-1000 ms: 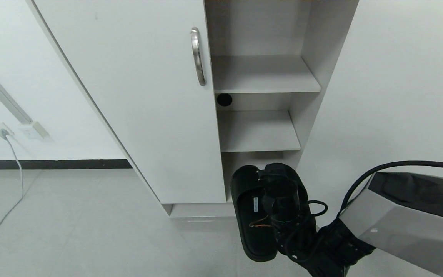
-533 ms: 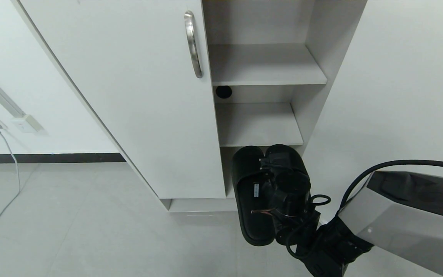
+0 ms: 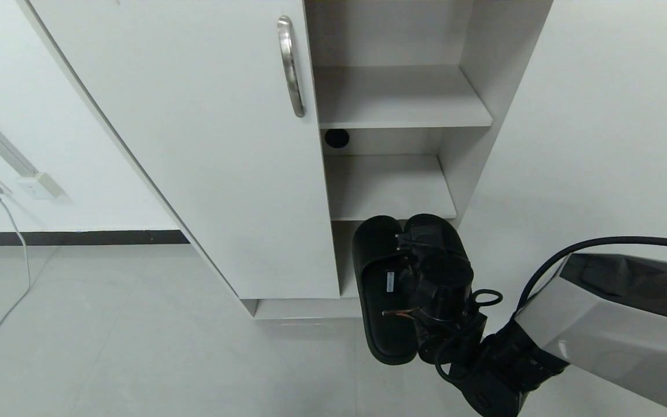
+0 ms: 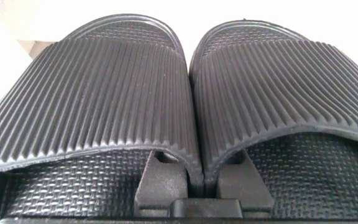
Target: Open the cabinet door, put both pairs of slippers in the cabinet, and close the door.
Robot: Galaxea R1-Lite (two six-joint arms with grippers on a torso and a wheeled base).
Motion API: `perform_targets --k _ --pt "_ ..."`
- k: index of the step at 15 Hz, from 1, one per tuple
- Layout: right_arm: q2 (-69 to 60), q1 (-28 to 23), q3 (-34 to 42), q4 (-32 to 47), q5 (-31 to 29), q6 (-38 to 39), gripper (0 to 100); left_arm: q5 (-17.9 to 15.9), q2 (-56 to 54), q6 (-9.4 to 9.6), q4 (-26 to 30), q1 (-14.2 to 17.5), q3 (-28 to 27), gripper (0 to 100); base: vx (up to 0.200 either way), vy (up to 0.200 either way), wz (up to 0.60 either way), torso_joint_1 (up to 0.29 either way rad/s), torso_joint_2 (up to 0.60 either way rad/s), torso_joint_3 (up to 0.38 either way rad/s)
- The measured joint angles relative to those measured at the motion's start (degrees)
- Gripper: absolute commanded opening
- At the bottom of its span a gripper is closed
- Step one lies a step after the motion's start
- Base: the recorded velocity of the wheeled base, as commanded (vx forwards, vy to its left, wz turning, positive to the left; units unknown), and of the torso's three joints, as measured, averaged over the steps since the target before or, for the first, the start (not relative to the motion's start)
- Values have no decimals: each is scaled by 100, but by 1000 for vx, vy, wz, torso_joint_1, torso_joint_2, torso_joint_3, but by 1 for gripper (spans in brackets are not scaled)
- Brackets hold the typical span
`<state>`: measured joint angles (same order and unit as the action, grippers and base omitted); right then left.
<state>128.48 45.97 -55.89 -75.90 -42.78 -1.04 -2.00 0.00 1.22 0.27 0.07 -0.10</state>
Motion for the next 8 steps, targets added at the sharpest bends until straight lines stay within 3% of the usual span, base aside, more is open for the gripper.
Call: perform_targets --k 8 --pt "30 -2 -37 -24 35 4 0 -2 0 0 0 0 0 0 200 0 0 0 5 1"
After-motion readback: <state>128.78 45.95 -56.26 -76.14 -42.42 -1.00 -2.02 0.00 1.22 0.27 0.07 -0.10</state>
